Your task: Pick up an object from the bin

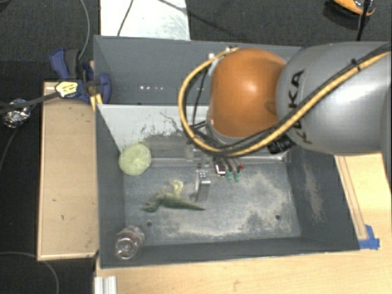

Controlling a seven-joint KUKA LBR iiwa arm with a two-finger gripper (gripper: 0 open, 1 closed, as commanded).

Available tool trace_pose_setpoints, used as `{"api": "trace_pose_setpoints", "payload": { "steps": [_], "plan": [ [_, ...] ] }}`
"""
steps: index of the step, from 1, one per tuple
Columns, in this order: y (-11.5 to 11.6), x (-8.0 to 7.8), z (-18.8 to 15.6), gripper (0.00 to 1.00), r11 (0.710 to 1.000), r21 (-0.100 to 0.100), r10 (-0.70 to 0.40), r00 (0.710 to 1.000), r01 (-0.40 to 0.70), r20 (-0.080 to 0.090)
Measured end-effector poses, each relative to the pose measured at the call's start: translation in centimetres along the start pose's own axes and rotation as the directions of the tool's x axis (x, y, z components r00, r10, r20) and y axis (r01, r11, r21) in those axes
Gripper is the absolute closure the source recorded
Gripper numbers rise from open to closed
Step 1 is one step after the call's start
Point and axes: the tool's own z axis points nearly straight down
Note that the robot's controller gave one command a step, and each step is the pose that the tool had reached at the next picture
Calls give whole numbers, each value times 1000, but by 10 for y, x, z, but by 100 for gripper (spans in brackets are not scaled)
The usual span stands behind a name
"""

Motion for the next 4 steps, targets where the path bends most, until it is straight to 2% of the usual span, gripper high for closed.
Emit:
{"api": "trace_pose_setpoints", "payload": {
  "steps": [1,2,3,4],
  "plan": [
    [-1,-2,-4,0,1000,-1,4,1000,-4,8],
    [-2,1,16,0,999,-2,-53,998,53,14],
    [1,42,73,0,1000,-2,-21,1000,21,11],
    [7,24,109,0,993,-1,-116,993,116,14]
  ]
}}
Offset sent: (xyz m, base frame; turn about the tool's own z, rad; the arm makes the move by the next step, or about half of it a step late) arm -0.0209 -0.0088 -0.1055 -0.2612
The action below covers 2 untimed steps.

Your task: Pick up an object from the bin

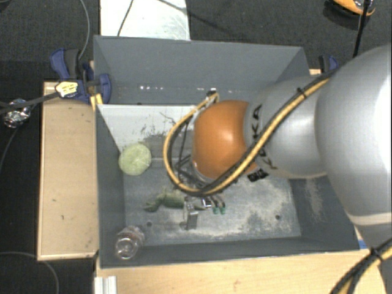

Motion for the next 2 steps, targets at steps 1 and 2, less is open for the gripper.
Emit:
{"api": "trace_pose_setpoints", "payload": {
  "steps": [1,2],
  "plan": [
    [-16,-19,29,100,995,-6,96,995,-96,12],
    [-16,-19,29,100,995,-6,97,995,-97,12]
  ]
}}
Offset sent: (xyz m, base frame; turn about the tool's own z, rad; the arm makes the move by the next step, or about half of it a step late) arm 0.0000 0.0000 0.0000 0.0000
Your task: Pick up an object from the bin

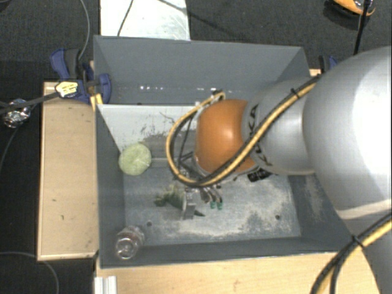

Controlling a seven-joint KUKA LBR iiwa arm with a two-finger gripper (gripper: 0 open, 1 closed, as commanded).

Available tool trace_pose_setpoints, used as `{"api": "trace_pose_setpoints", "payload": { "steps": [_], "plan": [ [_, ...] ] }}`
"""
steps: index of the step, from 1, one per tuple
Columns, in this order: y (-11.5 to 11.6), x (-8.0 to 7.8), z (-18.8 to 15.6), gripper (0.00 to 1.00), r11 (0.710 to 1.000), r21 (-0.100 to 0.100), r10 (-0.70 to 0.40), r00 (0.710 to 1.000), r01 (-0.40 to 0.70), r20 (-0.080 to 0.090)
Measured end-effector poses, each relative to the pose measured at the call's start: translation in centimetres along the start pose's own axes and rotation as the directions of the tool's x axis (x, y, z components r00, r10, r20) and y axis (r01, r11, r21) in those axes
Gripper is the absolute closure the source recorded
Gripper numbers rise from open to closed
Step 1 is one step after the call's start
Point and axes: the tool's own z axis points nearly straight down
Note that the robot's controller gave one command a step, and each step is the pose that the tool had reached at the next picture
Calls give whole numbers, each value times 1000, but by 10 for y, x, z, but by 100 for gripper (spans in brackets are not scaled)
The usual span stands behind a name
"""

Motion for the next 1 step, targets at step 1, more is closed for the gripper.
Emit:
{"api": "trace_pose_setpoints", "payload": {
  "steps": [1],
  "plan": [
    [1,-3,1,100,1000,1,-7,1000,7,-6]
  ]
}}
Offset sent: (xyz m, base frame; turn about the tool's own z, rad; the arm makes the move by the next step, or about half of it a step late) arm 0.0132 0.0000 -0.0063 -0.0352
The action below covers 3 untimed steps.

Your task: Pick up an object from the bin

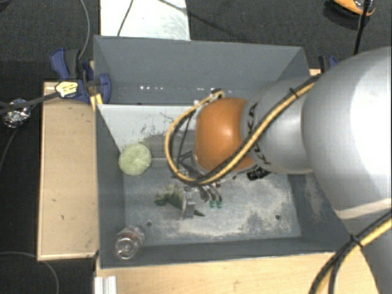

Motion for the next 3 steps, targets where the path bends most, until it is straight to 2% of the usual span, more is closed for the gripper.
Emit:
{"api": "trace_pose_setpoints", "payload": {
  "steps": [2,3],
  "plan": [
    [-1,-16,1,100,1000,-2,-19,1000,19,9],
    [-5,-11,-8,100,1000,-2,-28,1000,28,15]
  ]
}}
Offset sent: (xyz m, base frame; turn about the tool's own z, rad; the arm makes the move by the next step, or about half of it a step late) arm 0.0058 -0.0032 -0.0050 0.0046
